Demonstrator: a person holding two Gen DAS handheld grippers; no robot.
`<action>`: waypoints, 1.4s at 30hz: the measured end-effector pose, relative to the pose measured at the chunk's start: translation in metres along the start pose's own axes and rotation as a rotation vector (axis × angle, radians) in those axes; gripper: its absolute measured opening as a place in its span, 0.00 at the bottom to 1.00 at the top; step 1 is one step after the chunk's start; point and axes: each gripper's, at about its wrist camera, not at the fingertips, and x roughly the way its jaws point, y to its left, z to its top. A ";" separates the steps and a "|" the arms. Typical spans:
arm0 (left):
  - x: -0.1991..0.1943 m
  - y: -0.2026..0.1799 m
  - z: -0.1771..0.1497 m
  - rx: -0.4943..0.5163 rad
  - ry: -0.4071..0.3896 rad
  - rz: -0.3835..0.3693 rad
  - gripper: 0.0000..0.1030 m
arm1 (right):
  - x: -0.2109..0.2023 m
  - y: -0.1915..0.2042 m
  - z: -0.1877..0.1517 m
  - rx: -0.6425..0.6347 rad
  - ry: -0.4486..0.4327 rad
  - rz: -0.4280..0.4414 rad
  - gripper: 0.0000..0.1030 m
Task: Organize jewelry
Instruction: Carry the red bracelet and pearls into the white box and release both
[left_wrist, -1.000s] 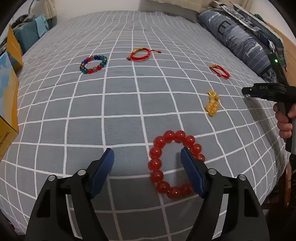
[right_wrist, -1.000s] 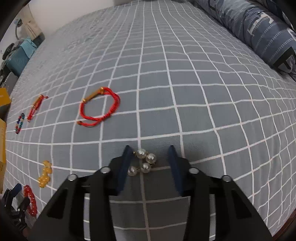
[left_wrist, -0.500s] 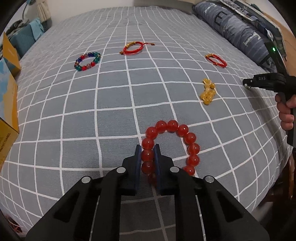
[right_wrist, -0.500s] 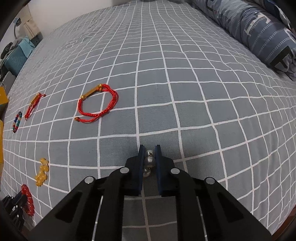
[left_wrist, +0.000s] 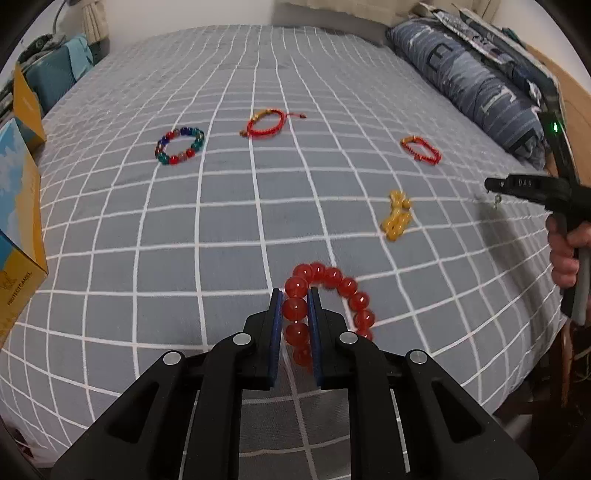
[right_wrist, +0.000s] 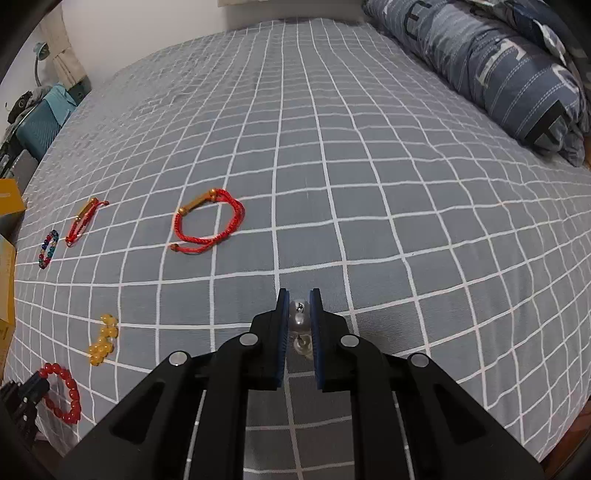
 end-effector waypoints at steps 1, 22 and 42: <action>-0.002 0.000 0.001 -0.001 -0.003 -0.003 0.12 | -0.003 0.000 0.001 -0.002 -0.005 -0.001 0.10; -0.071 0.002 0.027 0.003 -0.122 0.034 0.12 | -0.091 0.047 -0.010 -0.057 -0.159 -0.003 0.10; -0.119 0.054 0.035 -0.068 -0.199 0.226 0.12 | -0.153 0.148 -0.048 -0.112 -0.236 0.084 0.10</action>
